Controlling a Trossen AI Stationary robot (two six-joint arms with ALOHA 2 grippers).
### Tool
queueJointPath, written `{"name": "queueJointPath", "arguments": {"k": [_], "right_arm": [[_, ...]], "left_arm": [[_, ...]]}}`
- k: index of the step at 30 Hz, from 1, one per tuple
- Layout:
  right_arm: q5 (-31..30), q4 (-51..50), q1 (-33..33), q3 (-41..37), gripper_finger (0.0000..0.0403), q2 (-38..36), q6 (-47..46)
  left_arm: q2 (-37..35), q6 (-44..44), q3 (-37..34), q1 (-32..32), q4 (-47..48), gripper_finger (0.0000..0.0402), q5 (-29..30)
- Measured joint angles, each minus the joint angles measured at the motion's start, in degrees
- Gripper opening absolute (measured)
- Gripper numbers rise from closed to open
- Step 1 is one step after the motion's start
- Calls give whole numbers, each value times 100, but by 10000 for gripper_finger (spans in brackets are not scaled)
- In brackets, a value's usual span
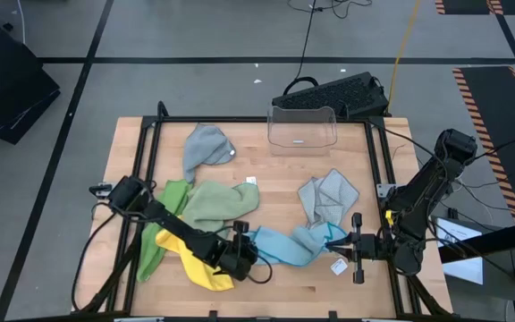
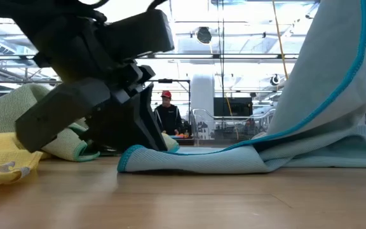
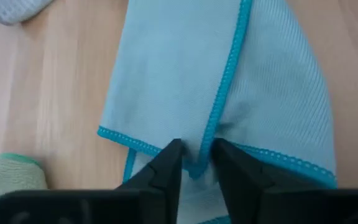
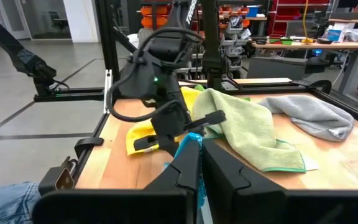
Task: Fold microfiber towels
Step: Fold the blue towel
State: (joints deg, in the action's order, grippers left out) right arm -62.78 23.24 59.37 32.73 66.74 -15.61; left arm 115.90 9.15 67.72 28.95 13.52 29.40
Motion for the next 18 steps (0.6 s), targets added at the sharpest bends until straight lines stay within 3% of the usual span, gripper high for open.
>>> {"name": "queueJointPath", "arguments": {"k": [5,11,18], "right_arm": [[2,-111,0,0,11,0,-24],[-16,-716,-18,-2,11,4,-378],[-15,-701,-52,-2,11,4,-440]], "left_arm": [[-42,-318,-2,-57,17,14,-40],[-503,-167,181,72,548,13,34],[-1249,21,291,239,902,9,419]]}}
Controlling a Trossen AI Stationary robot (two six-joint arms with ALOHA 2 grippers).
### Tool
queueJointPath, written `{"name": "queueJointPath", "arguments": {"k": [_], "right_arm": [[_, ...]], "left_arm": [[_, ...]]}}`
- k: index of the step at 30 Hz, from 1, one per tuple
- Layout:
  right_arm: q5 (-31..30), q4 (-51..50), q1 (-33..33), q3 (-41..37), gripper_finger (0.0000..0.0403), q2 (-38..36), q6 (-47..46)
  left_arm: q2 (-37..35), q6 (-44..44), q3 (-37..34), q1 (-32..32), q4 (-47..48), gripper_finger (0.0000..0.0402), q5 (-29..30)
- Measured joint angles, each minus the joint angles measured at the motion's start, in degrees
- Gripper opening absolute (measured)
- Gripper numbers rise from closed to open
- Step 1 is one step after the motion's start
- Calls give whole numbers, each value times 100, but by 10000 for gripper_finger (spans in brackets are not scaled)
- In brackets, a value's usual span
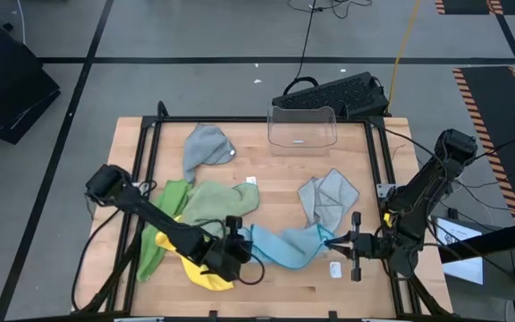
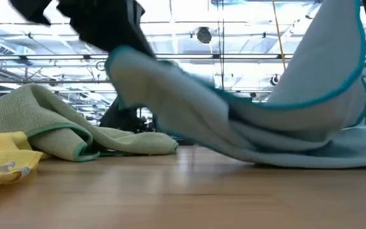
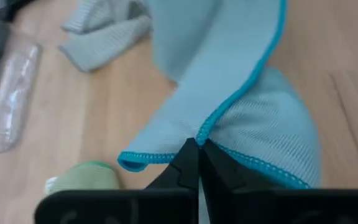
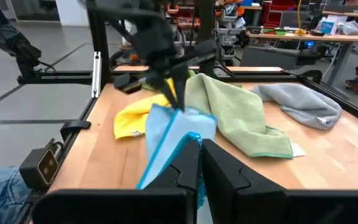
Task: Fold microfiber towels
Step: Fold the blue towel
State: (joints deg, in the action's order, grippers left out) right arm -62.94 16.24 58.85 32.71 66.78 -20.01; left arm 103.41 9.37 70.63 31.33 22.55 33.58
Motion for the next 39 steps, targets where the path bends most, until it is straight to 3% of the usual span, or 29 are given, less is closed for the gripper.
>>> {"name": "queueJointPath", "arguments": {"k": [10,15,28,39], "right_arm": [[19,73,10,0,11,157,-723],[328,422,118,-4,11,160,-494],[463,578,201,-4,11,160,-310],[461,516,201,-4,11,160,-288]], "left_arm": [[16,649,0,-72,92,47,236],[160,910,-2,-147,157,65,121],[226,1243,-107,-66,127,45,-553],[228,1641,-1178,-84,-299,138,-364]]}}
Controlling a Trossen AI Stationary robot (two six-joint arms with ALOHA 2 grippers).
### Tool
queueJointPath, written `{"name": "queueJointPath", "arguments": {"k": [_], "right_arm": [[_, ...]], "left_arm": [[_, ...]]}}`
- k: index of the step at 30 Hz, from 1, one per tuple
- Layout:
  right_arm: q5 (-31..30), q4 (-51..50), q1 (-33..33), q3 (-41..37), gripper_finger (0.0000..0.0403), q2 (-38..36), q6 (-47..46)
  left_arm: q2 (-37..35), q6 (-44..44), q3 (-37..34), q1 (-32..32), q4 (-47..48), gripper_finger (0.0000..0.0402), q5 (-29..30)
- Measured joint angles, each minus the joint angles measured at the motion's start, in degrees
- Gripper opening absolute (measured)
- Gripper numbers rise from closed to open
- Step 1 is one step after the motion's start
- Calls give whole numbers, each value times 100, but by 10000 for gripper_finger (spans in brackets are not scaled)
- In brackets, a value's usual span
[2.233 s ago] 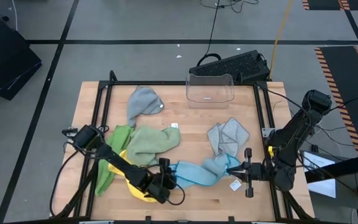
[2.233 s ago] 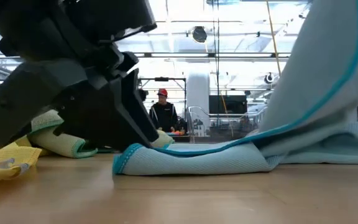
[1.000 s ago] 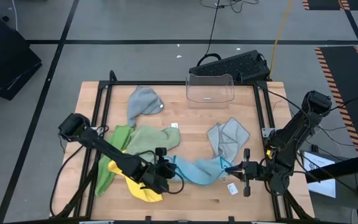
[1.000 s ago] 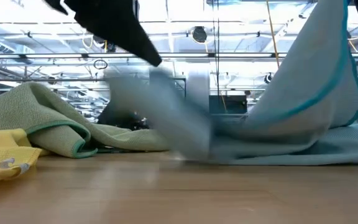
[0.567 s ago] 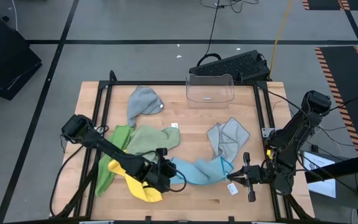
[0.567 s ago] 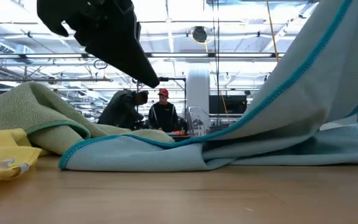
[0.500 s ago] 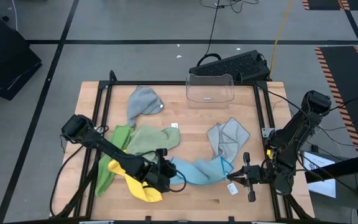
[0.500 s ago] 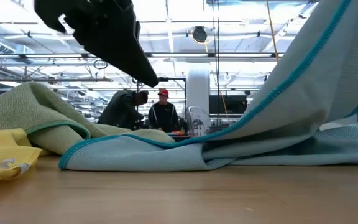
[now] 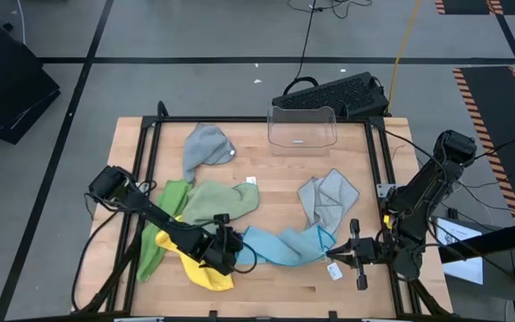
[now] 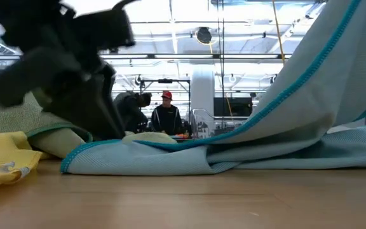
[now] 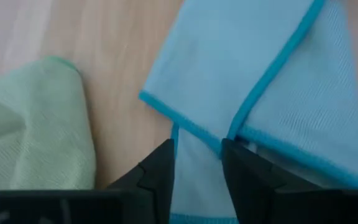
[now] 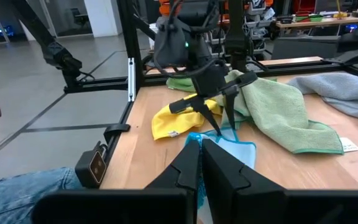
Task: Fold microfiber towels
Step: Fold the blue towel
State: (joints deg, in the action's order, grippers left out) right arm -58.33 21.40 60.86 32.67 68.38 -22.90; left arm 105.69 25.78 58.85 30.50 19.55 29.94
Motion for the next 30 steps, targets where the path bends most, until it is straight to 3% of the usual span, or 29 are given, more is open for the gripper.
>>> {"name": "queueJointPath", "arguments": {"k": [24,30], "right_arm": [[-7,-67,-28,0,11,0,1],[-7,-71,-28,0,11,0,2]], "left_arm": [[0,-990,-325,-107,-1051,152,16],[11,-1627,-325,-81,-1637,104,68]]}}
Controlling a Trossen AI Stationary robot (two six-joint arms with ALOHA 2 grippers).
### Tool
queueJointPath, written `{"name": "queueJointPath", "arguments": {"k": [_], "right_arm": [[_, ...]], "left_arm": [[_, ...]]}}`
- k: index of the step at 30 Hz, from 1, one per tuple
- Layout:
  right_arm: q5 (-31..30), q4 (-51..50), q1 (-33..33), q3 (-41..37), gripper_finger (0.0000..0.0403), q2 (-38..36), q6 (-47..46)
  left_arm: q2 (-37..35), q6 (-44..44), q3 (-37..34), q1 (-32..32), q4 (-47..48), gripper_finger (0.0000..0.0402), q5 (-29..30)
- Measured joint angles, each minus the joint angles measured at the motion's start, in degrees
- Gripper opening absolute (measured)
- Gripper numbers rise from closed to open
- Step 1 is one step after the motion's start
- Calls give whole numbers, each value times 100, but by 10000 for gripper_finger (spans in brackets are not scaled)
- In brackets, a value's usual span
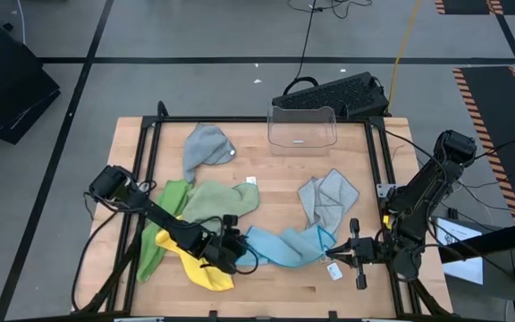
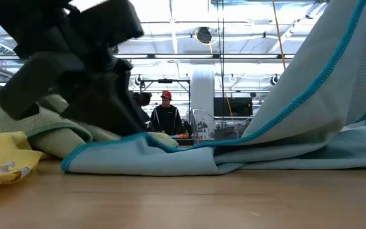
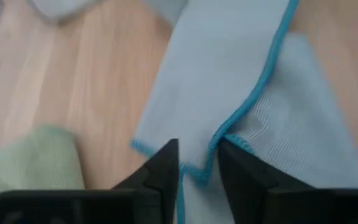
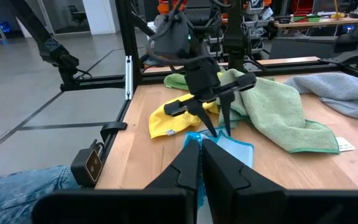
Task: Fold microfiber towels
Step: Fold the blue towel
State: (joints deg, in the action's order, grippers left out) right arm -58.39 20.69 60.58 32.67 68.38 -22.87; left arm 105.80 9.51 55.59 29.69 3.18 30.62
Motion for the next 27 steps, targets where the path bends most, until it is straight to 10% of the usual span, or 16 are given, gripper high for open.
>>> {"name": "queueJointPath", "arguments": {"k": [6,27], "right_arm": [[0,2,0,0,11,0,79],[72,417,-2,0,11,0,82]], "left_arm": [[0,-605,2,-78,-834,11,-5],[-298,-624,320,167,-1399,6,-430]]}}
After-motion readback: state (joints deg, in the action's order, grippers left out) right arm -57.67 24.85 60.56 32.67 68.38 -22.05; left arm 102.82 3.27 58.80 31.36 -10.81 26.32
